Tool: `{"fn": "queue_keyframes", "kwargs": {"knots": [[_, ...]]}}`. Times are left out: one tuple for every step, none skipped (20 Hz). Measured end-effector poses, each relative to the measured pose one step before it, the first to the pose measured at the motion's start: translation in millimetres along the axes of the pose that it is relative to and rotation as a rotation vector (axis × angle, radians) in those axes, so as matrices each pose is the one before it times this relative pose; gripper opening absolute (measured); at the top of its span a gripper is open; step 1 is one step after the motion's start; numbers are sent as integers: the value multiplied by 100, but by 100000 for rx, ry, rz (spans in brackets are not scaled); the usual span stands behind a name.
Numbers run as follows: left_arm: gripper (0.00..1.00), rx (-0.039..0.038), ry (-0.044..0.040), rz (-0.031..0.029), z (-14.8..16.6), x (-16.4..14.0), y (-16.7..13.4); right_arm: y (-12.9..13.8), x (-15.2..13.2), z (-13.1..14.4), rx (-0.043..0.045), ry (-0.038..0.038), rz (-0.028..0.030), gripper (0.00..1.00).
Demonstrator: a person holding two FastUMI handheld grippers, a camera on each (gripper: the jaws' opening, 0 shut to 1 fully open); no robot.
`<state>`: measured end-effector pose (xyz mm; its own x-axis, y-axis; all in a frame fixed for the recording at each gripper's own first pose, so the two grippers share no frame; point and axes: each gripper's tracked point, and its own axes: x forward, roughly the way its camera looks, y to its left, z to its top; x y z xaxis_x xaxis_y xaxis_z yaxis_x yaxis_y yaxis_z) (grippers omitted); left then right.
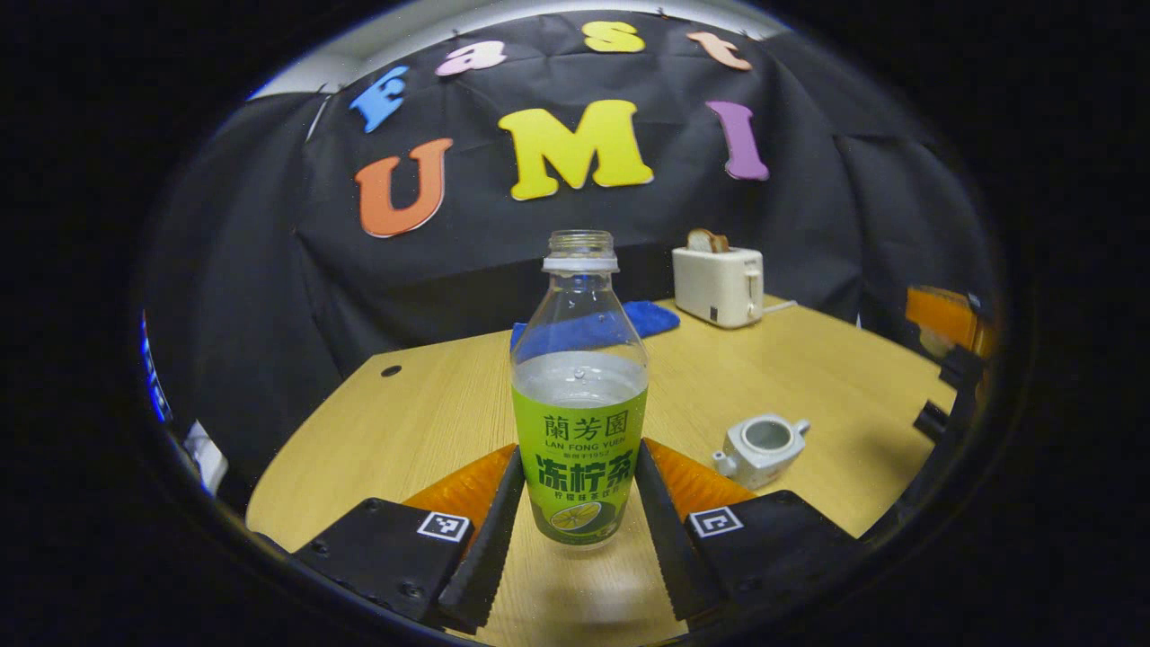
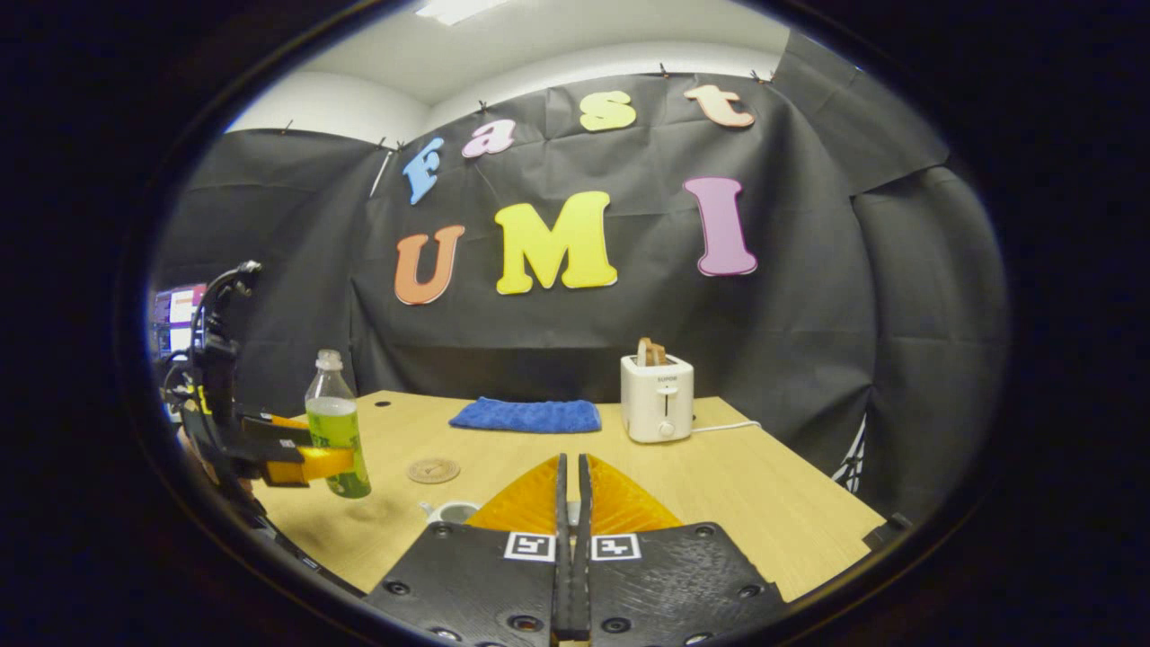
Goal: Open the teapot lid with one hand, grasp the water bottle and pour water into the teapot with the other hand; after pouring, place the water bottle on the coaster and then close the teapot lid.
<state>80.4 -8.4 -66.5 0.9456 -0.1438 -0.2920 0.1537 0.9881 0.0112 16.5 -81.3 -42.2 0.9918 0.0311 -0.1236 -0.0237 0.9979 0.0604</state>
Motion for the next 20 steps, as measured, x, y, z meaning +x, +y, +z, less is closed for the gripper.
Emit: {"fn": "queue_keyframes", "kwargs": {"knots": [[74,-4444,-1734,356,650,492,460,141,9,-116,-424,293,55,0],[74,-3086,-1876,187,843,836,232,172,59,-124,-42,205,223,0],[74,-2161,-1891,163,694,934,163,102,93,-198,-63,535,94,0],[74,-885,-1723,-274,713,910,4,58,151,-264,-8,523,150,0],[74,-61,-1678,2,577,960,34,82,166,-285,40,734,55,0],[74,-93,-1738,-100,543,1064,8,41,183,-369,53,654,92,0],[74,-446,-1789,-314,437,1082,-81,95,272,-327,-24,869,179,0],[74,-561,-1592,-477,242,1140,-226,75,253,-369,53,907,150,0],[73,212,-1467,290,157,1173,73,201,192,-370,-63,913,508,0],[74,1111,-202,1383,-182,1105,487,118,188,-337,-384,664,304,0],[74,1698,-187,1467,-332,1201,447,3,191,-237,-169,564,-23,0],[75,1577,539,1476,-533,1037,494,-22,201,-503,20,880,58,0],[75,593,979,880,-624,946,347,-74,206,-345,291,819,-94,0],[75,-155,978,297,-632,812,2,-125,273,-379,230,1012,-186,0],[75,-947,849,-249,-526,660,5,-179,243,-390,127,1004,-342,0],[75,-1206,278,-410,-499,616,-11,-123,262,-343,239,949,-339,0],[75,-1003,286,-126,-410,398,35,-105,275,-240,339,847,-151,0],[74,-810,415,-170,-397,290,21,-131,288,-316,396,764,-152,0],[76,-480,870,-34,-354,204,-114,-13,217,-182,202,684,7,0],[76,-14,818,-268,-291,114,-138,18,174,-239,202,514,2,0]]}}
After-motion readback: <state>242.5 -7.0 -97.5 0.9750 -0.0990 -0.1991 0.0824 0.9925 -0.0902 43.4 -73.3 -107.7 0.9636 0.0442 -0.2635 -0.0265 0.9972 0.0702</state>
